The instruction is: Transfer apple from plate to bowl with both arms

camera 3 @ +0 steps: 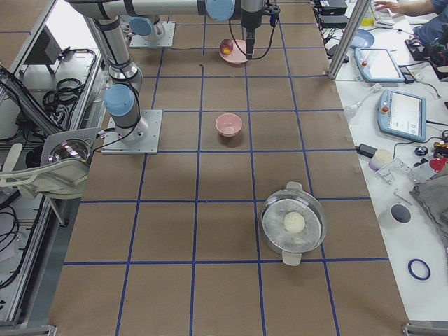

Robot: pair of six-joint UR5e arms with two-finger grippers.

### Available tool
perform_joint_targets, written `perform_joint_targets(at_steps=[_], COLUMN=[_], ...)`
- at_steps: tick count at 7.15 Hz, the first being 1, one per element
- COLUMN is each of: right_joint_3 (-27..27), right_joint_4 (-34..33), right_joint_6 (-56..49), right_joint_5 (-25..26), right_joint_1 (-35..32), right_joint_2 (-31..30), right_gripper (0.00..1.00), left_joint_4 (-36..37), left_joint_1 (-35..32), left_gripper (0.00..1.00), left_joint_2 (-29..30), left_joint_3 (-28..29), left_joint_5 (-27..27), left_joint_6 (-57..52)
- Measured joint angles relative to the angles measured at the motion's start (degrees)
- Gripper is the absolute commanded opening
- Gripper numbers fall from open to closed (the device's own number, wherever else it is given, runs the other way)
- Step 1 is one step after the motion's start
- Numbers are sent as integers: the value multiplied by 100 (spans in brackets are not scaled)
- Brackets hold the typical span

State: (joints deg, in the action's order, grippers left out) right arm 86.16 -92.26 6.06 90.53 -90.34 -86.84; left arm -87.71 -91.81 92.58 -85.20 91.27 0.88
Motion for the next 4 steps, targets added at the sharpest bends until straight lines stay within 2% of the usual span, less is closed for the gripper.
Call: perform_joint_targets(at_steps=[4], right_joint_3=[24], right_joint_4=[-42], right_joint_6=[3], right_joint_5=[-2], right_joint_1=[-1], right_joint_2=[-15], right_gripper=[100], left_joint_4=[8], left_joint_1=[-3], left_gripper=[100], left_joint_2=[-12], left_joint_3=[-6], left_joint_5=[10], left_joint_6=[0])
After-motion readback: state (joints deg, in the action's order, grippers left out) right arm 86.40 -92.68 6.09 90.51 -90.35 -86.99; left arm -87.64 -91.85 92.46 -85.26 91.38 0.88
